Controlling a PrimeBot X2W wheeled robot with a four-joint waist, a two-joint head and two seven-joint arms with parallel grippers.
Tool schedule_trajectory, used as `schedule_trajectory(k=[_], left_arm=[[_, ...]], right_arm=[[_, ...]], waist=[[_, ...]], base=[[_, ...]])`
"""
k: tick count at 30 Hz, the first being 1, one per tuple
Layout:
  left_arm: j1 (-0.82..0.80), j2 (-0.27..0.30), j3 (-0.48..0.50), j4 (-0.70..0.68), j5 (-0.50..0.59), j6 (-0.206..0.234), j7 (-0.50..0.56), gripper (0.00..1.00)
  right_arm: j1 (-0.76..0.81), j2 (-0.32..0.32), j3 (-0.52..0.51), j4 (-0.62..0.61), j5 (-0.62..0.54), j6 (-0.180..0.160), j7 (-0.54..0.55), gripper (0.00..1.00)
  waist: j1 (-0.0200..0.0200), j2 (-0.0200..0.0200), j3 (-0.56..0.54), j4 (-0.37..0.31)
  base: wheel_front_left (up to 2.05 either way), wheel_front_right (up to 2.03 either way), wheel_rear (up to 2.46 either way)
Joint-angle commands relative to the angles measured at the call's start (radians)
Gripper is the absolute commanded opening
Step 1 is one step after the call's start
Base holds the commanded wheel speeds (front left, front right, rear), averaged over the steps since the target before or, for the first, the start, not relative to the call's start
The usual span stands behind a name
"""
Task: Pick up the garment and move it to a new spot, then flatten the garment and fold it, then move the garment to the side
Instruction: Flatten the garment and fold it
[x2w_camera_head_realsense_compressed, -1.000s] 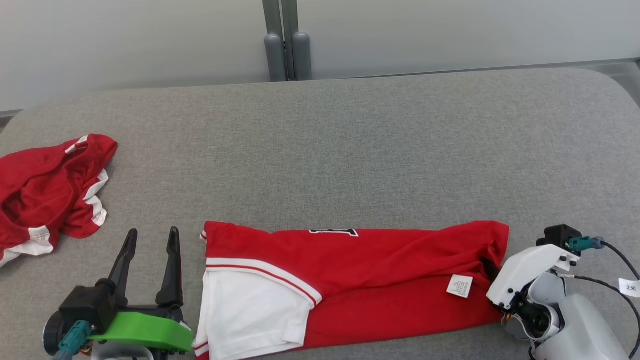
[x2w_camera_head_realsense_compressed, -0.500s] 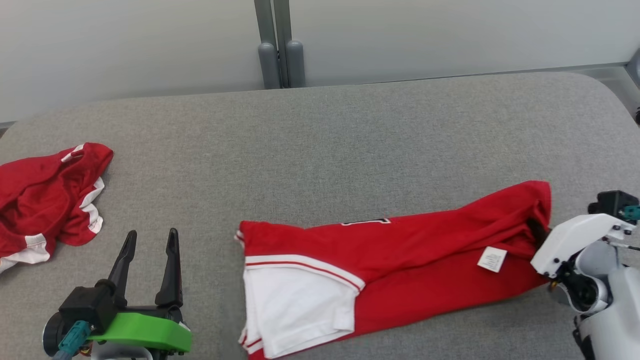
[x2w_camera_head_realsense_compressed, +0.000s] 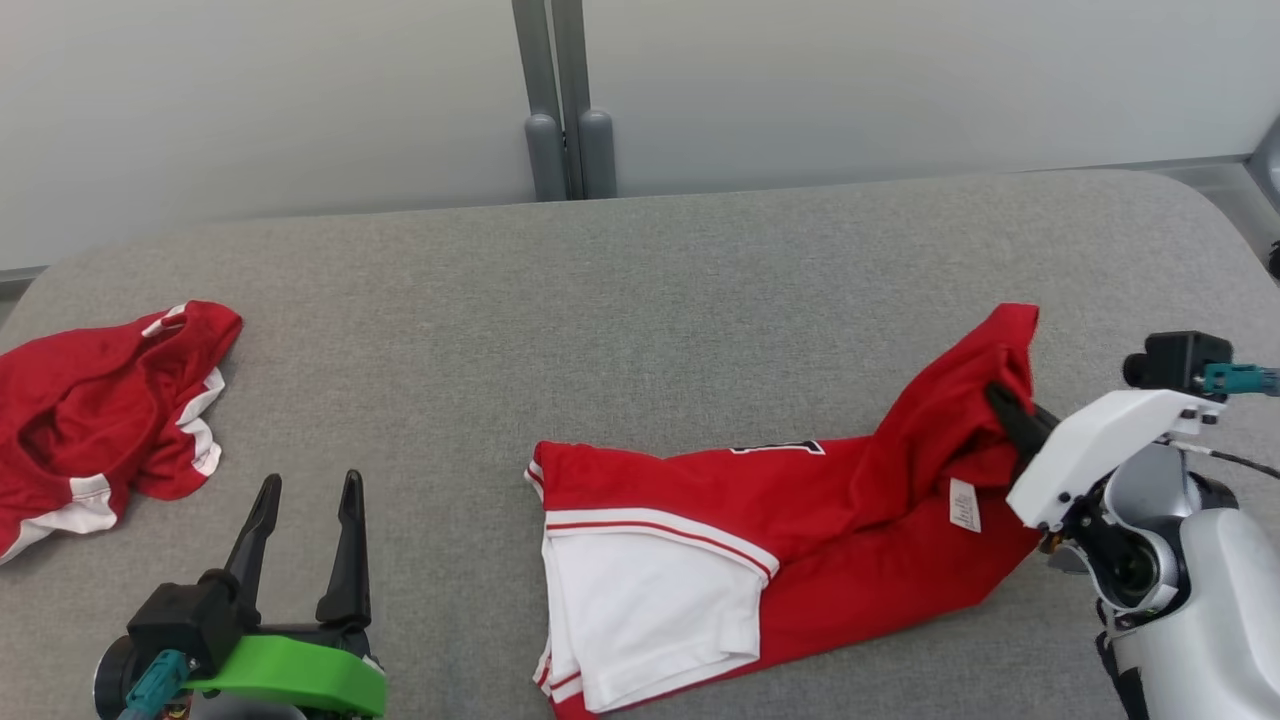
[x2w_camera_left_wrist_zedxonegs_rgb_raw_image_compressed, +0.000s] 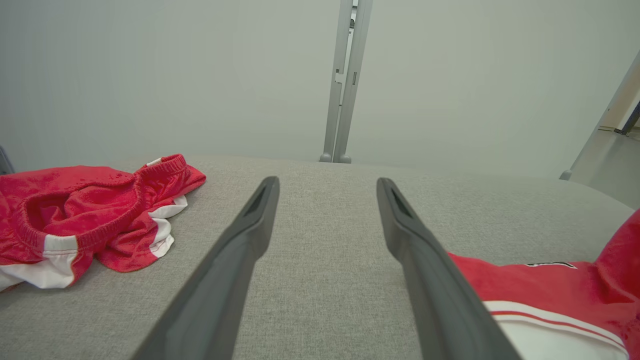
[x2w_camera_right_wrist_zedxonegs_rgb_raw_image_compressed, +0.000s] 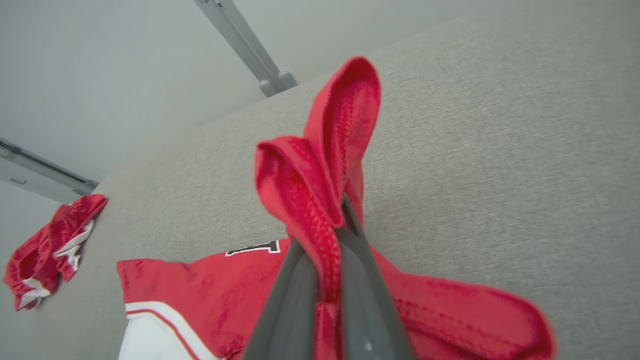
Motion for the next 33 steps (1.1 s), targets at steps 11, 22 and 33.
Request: schedule_trajectory(k=[11, 22, 33], left_arm=[[-0.012, 0.003, -0.019, 0.024, 0.011, -0.008, 0.005, 1.00], [-0.056, -0.007, -0.051, 0.051, 0.011, -0.023, 0.012, 1.00], [-0.082, -0.012, -0.058, 0.072, 0.012, -0.025, 0.006, 1.00]], right_arm=[[0.090, 0.068, 0.188, -0.126, 0.174, 0.000, 0.025, 0.00], [-0.011, 0.068, 0.394, 0.124, 0.376, 0.000, -0.131, 0.00], [-0.119, 0.069, 0.562, 0.327, 0.476, 0.000, -0.238, 0.00]], waist=[[0.0000, 0.0000, -0.011, 0.139], [0.0000, 0.0000, 0.033, 0.269], [0.0000, 0.0000, 0.051, 0.289]], base=[[0.00, 0.00, 0.00], [0.00, 0.00, 0.00], [0.00, 0.00, 0.00]])
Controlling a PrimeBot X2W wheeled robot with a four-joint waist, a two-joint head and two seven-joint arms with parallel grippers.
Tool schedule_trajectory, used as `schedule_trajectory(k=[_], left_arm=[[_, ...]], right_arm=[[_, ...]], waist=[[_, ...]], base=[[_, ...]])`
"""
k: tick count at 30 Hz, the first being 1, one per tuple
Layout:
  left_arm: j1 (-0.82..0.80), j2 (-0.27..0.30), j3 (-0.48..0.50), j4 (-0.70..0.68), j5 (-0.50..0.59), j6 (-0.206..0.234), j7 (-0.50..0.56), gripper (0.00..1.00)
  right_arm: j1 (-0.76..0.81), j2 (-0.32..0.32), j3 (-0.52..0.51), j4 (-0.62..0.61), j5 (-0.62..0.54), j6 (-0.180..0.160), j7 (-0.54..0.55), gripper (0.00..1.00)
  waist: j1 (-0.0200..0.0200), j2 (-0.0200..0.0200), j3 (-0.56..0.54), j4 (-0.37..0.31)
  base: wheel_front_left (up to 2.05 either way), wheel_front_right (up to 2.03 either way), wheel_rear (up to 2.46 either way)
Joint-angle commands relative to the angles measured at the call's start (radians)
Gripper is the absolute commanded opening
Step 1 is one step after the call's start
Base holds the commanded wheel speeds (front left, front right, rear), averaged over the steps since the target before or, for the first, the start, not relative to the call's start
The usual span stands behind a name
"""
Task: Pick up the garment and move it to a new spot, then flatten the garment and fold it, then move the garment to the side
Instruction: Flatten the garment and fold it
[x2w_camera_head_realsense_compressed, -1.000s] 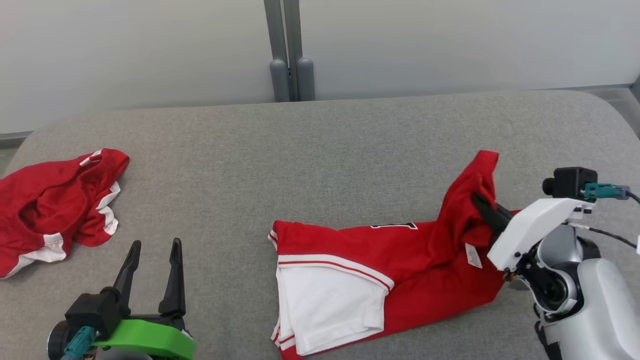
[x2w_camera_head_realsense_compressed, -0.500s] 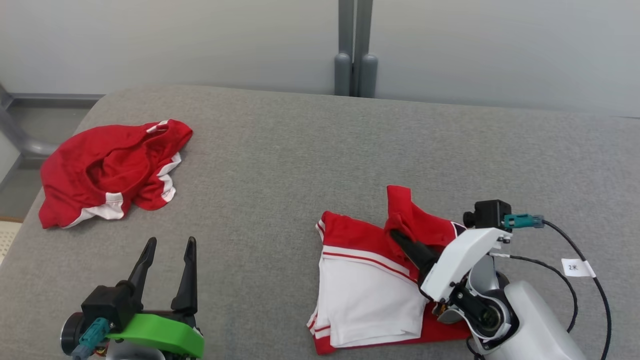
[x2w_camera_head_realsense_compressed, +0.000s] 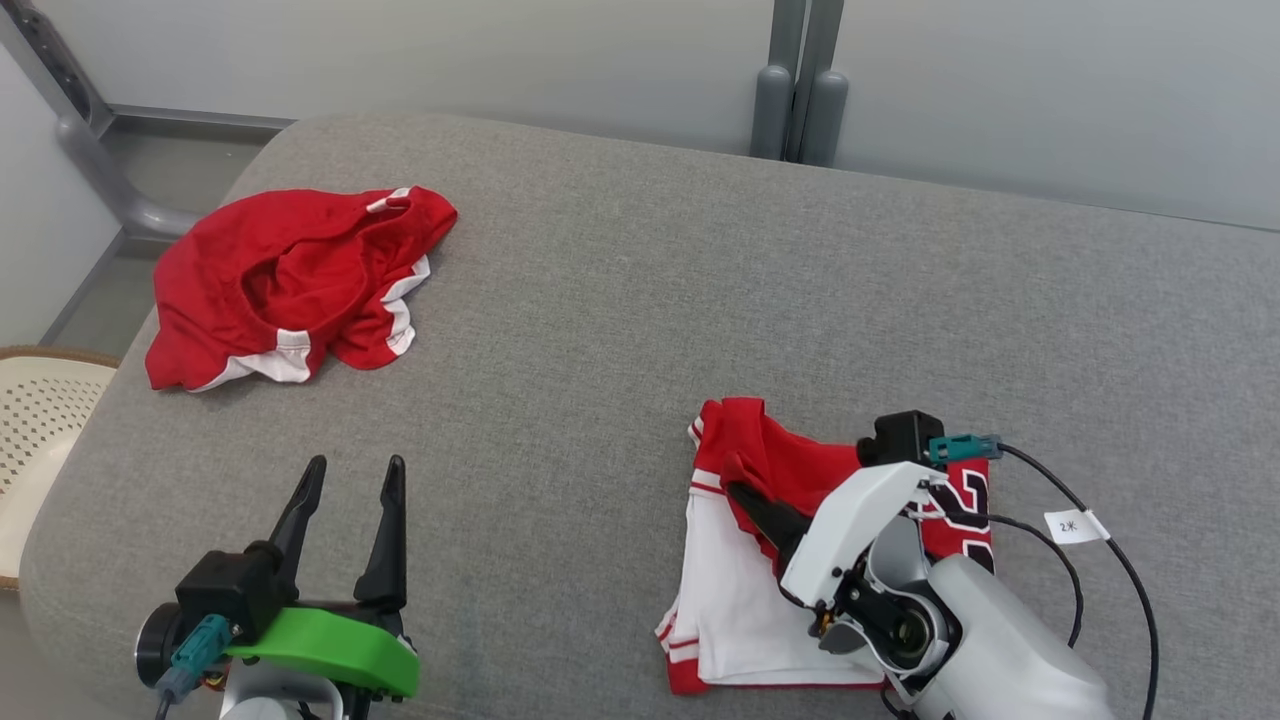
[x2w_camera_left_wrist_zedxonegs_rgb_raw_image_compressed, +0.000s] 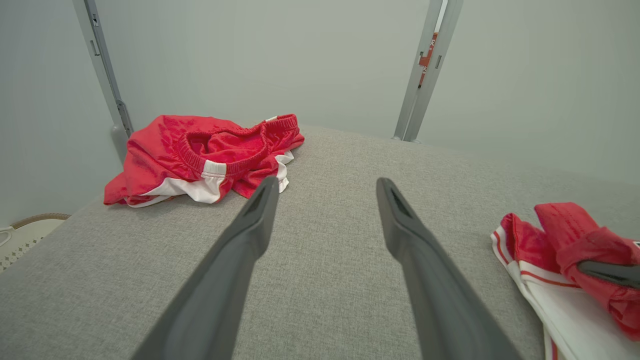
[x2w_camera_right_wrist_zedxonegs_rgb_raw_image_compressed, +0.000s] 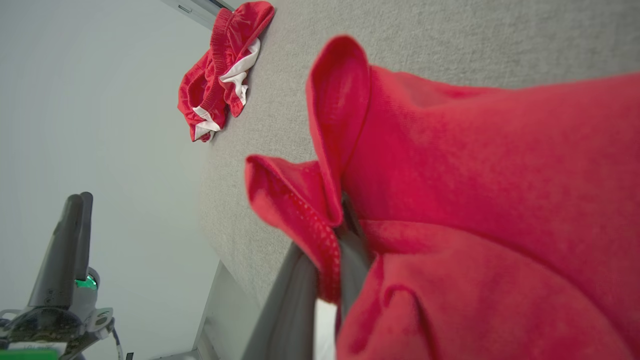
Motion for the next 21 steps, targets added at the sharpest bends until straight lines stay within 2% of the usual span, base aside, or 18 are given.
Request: schedule_trajectory(k=[1, 3, 4, 5, 9, 13, 16, 21], left_arm=[[-0.018, -0.001, 0.001, 0.002, 0.007, -0.003, -0.004, 1.00], [-0.022, -0.001, 0.001, 0.005, 0.006, -0.004, -0.003, 1.00], [-0.023, -0.002, 0.000, 0.007, 0.006, -0.004, -0.004, 1.00], [-0.022, -0.001, 0.001, 0.008, 0.006, -0.004, -0.004, 1.00], [-0.009, 0.003, 0.005, 0.013, 0.004, 0.002, -0.006, 1.00], [0.010, 0.009, 0.015, 0.007, -0.001, 0.011, -0.008, 1.00], [0.021, 0.012, 0.023, -0.003, -0.003, 0.018, -0.009, 1.00], [0.033, 0.011, 0.026, -0.018, -0.004, 0.021, -0.011, 1.00]], right_arm=[[-0.022, -0.003, 0.014, 0.022, 0.011, 0.001, -0.019, 0.00], [-0.035, -0.002, 0.033, 0.046, 0.023, 0.001, -0.034, 0.00], [-0.044, -0.002, 0.043, 0.058, 0.030, 0.001, -0.045, 0.37], [-0.050, -0.002, 0.054, 0.062, 0.038, 0.001, -0.051, 1.00], [-0.068, -0.003, 0.091, 0.053, 0.069, 0.001, -0.084, 1.00], [-0.070, -0.011, 0.097, -0.013, 0.070, 0.001, -0.110, 1.00], [-0.058, -0.054, 0.083, -0.090, 0.062, 0.000, -0.132, 1.00], [-0.029, -0.161, 0.019, -0.216, 0.008, 0.000, -0.203, 1.00]], waist=[[0.0000, 0.0000, 0.001, -0.004], [0.0000, 0.0000, 0.000, -0.009], [0.0000, 0.0000, -0.001, -0.013], [0.0000, 0.0000, -0.002, -0.017], [0.0000, 0.0000, -0.016, -0.043], [0.0000, 0.0000, -0.033, -0.081], [0.0000, 0.0000, -0.042, -0.112], [0.0000, 0.0000, -0.046, -0.153]], base=[[0.00, 0.00, 0.00], [0.00, 0.00, 0.00], [0.00, 0.00, 0.00], [0.00, 0.00, 0.00], [0.00, 0.00, 0.00], [0.00, 0.00, 0.00], [0.00, 0.00, 0.00], [0.00, 0.00, 0.00]])
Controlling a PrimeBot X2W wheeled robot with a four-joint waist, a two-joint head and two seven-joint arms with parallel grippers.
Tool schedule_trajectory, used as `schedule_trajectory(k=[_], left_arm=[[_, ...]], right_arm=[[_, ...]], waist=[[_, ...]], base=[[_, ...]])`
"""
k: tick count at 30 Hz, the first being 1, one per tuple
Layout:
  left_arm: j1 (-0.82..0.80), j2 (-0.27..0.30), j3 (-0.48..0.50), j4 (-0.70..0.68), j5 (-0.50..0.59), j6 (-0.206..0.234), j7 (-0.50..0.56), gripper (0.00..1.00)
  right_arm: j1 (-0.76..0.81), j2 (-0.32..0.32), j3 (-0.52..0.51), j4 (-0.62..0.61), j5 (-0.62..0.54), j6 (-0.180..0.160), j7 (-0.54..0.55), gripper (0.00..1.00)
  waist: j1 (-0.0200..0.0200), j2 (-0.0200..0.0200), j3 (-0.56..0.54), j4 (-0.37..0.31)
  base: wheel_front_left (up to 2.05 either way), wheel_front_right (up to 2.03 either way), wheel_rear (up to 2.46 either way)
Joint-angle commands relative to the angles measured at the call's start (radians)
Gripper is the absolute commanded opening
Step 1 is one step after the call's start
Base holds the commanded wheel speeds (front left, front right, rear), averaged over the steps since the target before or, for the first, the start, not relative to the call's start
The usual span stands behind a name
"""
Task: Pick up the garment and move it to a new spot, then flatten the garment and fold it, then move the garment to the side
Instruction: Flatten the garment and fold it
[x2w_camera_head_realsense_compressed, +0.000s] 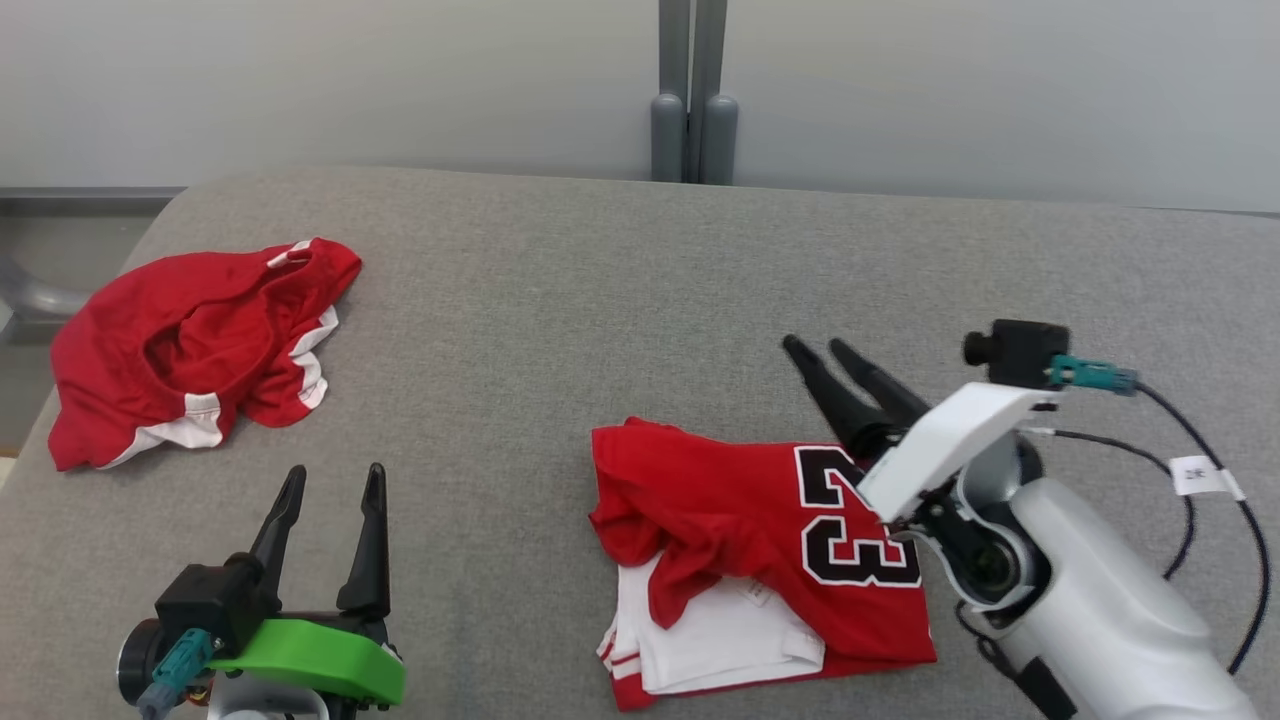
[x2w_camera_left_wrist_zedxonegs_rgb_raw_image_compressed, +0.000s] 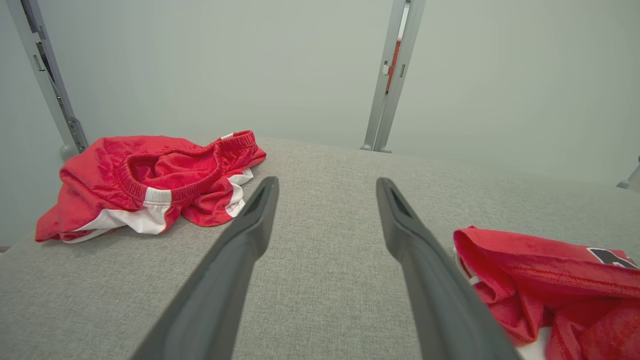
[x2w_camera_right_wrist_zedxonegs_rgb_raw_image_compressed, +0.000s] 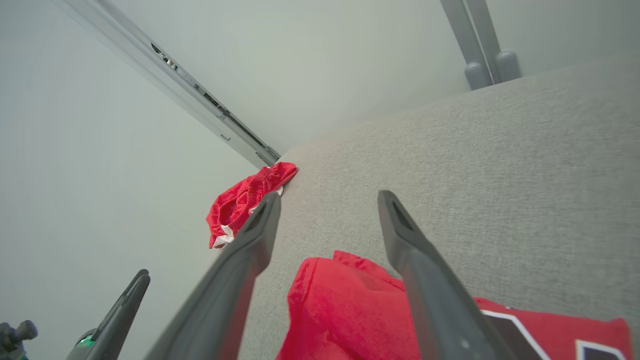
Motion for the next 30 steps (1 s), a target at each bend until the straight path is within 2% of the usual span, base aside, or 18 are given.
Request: schedule_trajectory(k=[1, 4, 7, 20, 30], left_arm=[[0.011, 0.003, 0.003, -0.005, 0.002, 0.003, -0.007, 1.00], [0.018, -0.003, 0.005, -0.014, 0.004, 0.007, -0.008, 1.00], [0.025, -0.009, 0.010, -0.021, 0.008, 0.010, -0.007, 1.00], [0.058, -0.032, 0.059, -0.065, 0.031, 0.011, -0.007, 1.00], [0.101, -0.070, 0.116, -0.105, 0.106, -0.004, -0.007, 1.00]], right_arm=[[0.023, -0.029, -0.021, -0.019, -0.029, 0.000, -0.025, 1.00], [0.045, -0.084, -0.075, -0.040, -0.102, 0.000, -0.077, 1.00], [0.075, -0.112, -0.121, -0.039, -0.171, 0.000, -0.118, 1.00], [0.179, -0.102, -0.252, -0.055, -0.446, 0.000, -0.265, 1.00], [0.278, -0.059, -0.353, -0.091, -0.579, 0.000, -0.305, 1.00]], waist=[[0.0000, 0.0000, -0.008, -0.032], [0.0000, 0.0000, -0.007, -0.052], [0.0000, 0.0000, -0.005, -0.063], [0.0000, 0.0000, -0.022, -0.108], [0.0000, 0.0000, -0.037, -0.156]], base=[[0.00, 0.00, 0.00], [0.00, 0.00, 0.00], [0.00, 0.00, 0.00], [0.00, 0.00, 0.00], [0.00, 0.00, 0.00]])
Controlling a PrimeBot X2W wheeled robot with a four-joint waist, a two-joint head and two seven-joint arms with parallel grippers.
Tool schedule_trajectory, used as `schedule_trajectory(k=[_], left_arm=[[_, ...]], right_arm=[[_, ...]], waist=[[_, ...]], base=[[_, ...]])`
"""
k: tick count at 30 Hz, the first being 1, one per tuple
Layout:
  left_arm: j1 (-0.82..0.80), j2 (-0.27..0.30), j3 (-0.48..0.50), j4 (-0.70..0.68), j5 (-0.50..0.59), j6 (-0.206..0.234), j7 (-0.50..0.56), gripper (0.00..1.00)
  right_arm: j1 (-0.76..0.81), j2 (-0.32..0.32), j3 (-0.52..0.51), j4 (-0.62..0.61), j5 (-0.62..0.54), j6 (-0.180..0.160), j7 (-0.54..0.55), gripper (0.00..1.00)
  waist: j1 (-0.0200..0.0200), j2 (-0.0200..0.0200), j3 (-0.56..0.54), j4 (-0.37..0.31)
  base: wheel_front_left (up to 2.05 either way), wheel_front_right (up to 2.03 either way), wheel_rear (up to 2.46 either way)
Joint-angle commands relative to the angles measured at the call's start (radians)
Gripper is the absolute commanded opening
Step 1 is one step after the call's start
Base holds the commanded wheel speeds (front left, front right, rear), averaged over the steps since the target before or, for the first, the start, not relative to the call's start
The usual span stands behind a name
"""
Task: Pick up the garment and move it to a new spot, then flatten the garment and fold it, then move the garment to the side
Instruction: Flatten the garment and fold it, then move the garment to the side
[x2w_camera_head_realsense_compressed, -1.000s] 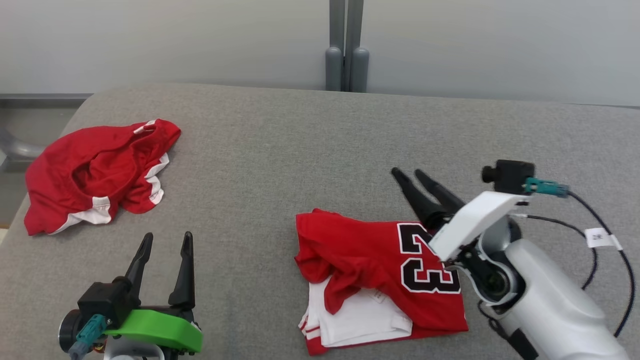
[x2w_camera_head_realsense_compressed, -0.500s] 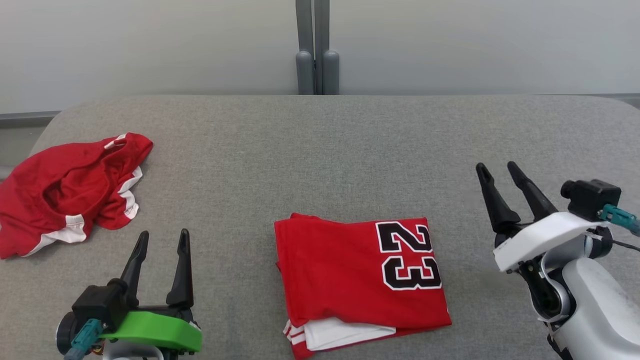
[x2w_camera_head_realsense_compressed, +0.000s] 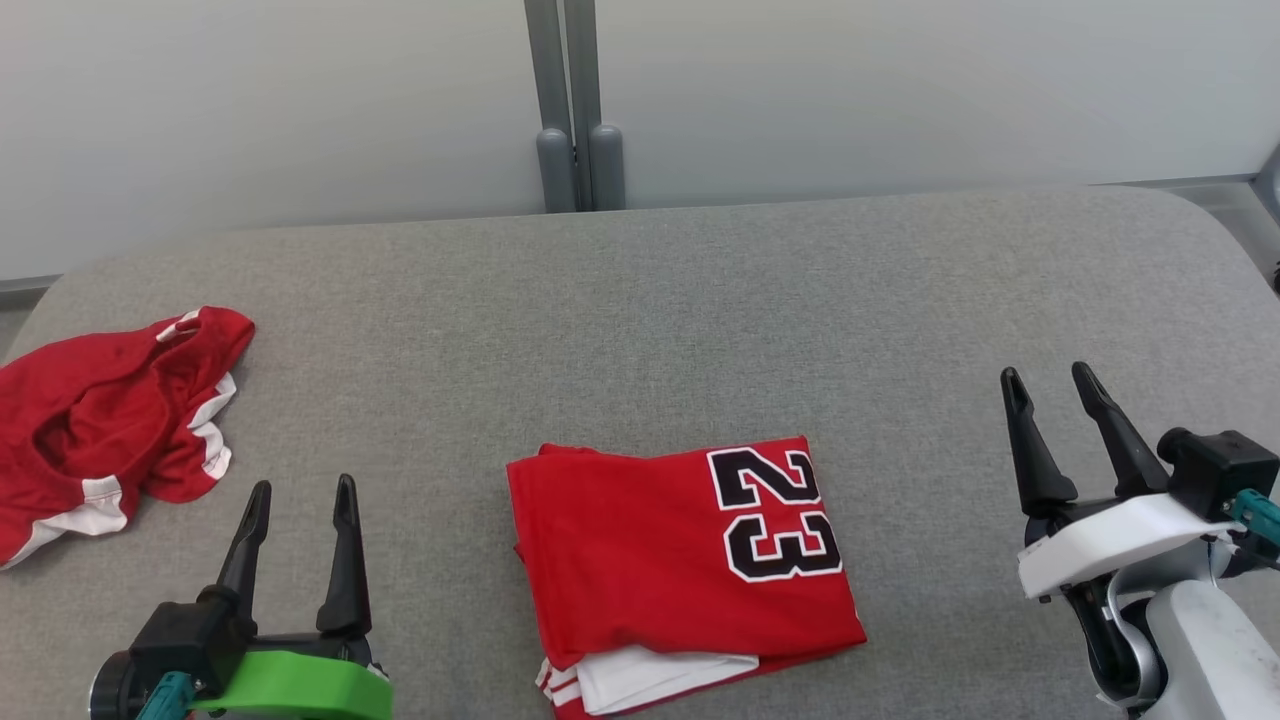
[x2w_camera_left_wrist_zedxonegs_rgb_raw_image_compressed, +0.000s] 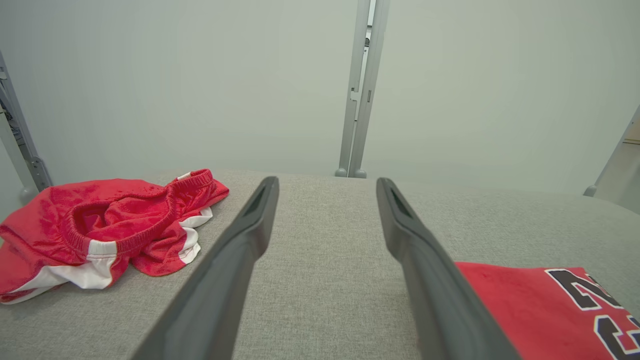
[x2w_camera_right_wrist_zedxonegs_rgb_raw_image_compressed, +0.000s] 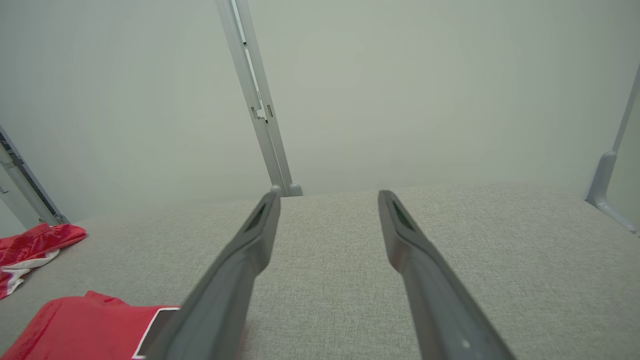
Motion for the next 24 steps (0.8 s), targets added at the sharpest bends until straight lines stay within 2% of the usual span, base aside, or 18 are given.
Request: schedule_trajectory(k=[1, 10, 24], left_arm=[[0.019, -0.006, 0.010, 0.000, 0.010, -0.007, -0.003, 1.00], [0.031, -0.039, 0.060, -0.009, 0.085, -0.032, -0.003, 1.00], [0.011, -0.069, 0.087, 0.023, 0.132, -0.064, -0.003, 1.00]], right_arm=[[0.021, 0.008, -0.008, -0.005, -0.015, 0.000, -0.007, 1.00], [0.058, 0.046, -0.032, -0.057, -0.076, 0.000, -0.007, 1.00], [0.022, 0.033, 0.028, -0.002, -0.075, 0.000, -0.002, 1.00]], waist=[[0.0000, -0.0001, -0.005, -0.011], [0.0000, -0.0001, -0.007, -0.030], [0.0000, -0.0001, -0.008, -0.021]], base=[[0.00, 0.00, 0.00], [0.00, 0.00, 0.00], [0.00, 0.00, 0.00]])
